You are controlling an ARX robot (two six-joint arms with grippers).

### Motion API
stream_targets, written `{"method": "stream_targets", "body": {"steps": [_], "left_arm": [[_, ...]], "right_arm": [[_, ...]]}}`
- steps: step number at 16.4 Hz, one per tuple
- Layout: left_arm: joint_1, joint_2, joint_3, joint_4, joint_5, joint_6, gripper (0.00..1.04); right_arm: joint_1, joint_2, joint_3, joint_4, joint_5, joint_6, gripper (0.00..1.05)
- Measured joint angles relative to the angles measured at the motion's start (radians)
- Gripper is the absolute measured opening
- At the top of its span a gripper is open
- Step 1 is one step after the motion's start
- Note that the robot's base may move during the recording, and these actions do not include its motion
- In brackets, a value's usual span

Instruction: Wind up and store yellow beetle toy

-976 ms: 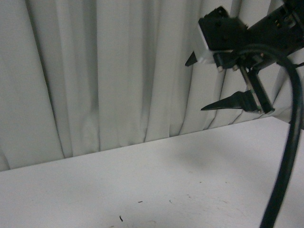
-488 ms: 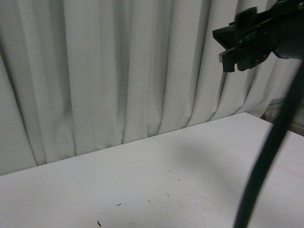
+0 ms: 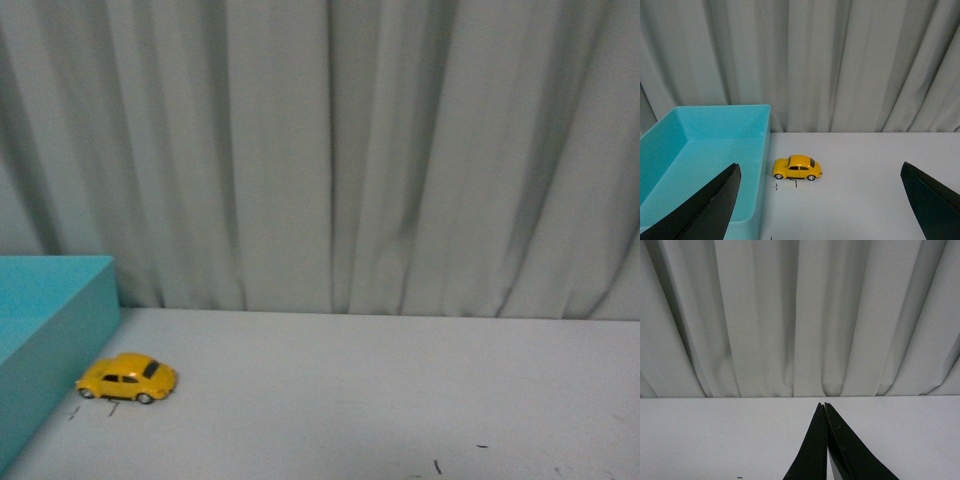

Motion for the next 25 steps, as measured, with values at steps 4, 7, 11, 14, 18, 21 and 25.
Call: {"method": "stream_targets", "body": {"steps": [4,7,11,14,18,21,25], "left_arm": [[0.0,0.0,0.0,0.0,0.0,0.0,0.98],[0.0,0.0,0.0,0.0,0.0,0.0,0.98],[0.0,0.0,0.0,0.0,0.0,0.0,0.98],[0.0,0.0,0.0,0.0,0.0,0.0,0.98],[0.0,0.0,0.0,0.0,0.0,0.0,0.98],[0.0,0.0,0.0,0.0,0.0,0.0,0.98],[0.0,0.0,0.0,0.0,0.0,0.0,0.98]], "right_arm": [[0.0,-0.105,-0.086,-0.029,0.0,0.005,0.02],[0.0,-0.203,-0.132,-0.076,0.0,0.005,0.02],[0.0,-0.306,-0.169,-0.146,0.0,0.005,0.02],[0.0,-0.374,-0.19,-0.177,0.0,0.007,0.02],[0.0,-0.475,-0.213,-0.246,0.0,0.008,0.02],[0.0,-0.532,-0.213,-0.312,0.0,0.007,0.02],[0.0,-0.597,-0.213,-0.377,0.0,0.008,0.02]]}}
